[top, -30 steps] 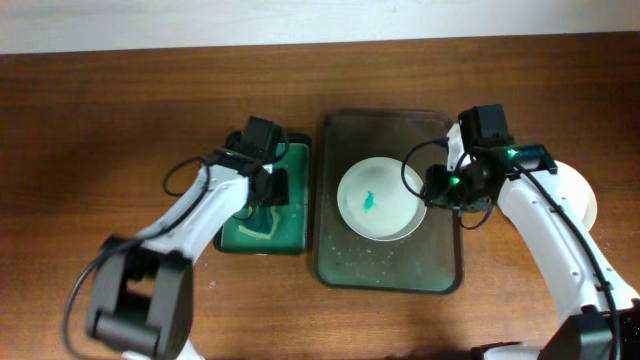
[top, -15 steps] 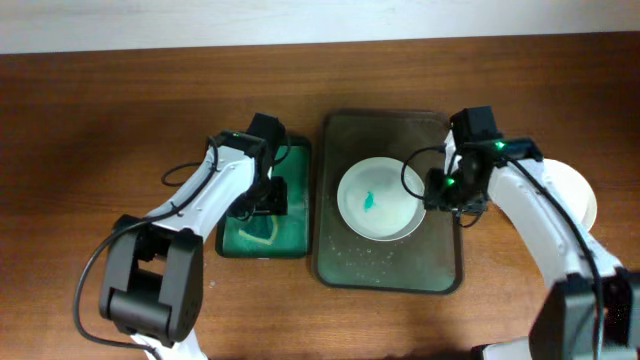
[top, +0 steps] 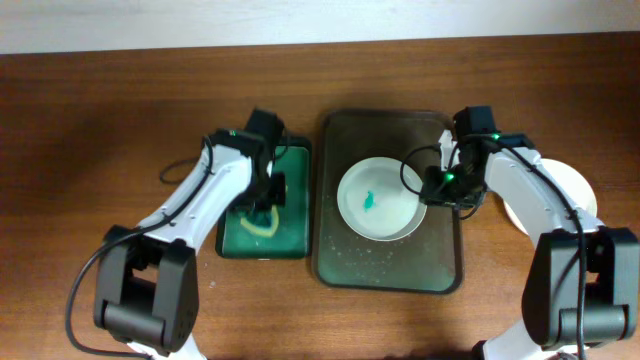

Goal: Clean dirty plates on tray and stack at the side
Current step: 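Grasp sponge with left gripper and scrub the last plate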

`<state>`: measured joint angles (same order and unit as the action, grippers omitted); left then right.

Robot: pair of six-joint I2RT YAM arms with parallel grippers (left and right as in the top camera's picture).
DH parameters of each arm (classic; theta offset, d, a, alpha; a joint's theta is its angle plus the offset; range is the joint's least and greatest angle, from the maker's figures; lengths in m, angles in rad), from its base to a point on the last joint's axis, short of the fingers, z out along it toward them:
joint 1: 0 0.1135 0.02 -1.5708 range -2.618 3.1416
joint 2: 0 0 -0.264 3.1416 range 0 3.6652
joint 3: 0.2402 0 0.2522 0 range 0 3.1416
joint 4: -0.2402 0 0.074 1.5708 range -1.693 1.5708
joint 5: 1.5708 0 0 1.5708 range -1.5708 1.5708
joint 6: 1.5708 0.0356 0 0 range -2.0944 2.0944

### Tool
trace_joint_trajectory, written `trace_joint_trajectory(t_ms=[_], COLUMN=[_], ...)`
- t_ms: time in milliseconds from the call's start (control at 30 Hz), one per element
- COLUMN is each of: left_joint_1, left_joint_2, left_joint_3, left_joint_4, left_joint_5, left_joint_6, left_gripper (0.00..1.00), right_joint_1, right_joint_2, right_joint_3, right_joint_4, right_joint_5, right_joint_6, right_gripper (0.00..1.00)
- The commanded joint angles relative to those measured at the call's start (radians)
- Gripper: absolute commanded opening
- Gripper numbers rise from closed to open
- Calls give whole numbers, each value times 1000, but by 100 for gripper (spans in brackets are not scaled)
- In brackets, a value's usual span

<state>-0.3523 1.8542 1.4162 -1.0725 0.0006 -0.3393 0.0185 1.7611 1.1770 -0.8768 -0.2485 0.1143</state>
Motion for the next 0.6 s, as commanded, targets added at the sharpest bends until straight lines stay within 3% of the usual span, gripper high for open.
trace_joint_trajectory(t_ms=[0,200,467,567], left_joint_1=[-43,-190,-356,-374], left_joint_2=[-69,6,315,419], left_joint_3=[188,203,203,203], left_joint_4=[-29,174,446,480], left_joint_5=[64,169,356,345], left_joint_6=[9,-68,-239,-255], left_gripper=[0,0,0,0], right_joint_1=[-14,-14,-12,-12], right_joint_2=[52,182,188,188], right_joint_3=[0,0,0,0], right_joint_4=[41,118,107,101], right_joint_5=[-71,-55,-55,-55], right_joint_6=[-33,-5,-2,-2], right_gripper=[36,6,4,4])
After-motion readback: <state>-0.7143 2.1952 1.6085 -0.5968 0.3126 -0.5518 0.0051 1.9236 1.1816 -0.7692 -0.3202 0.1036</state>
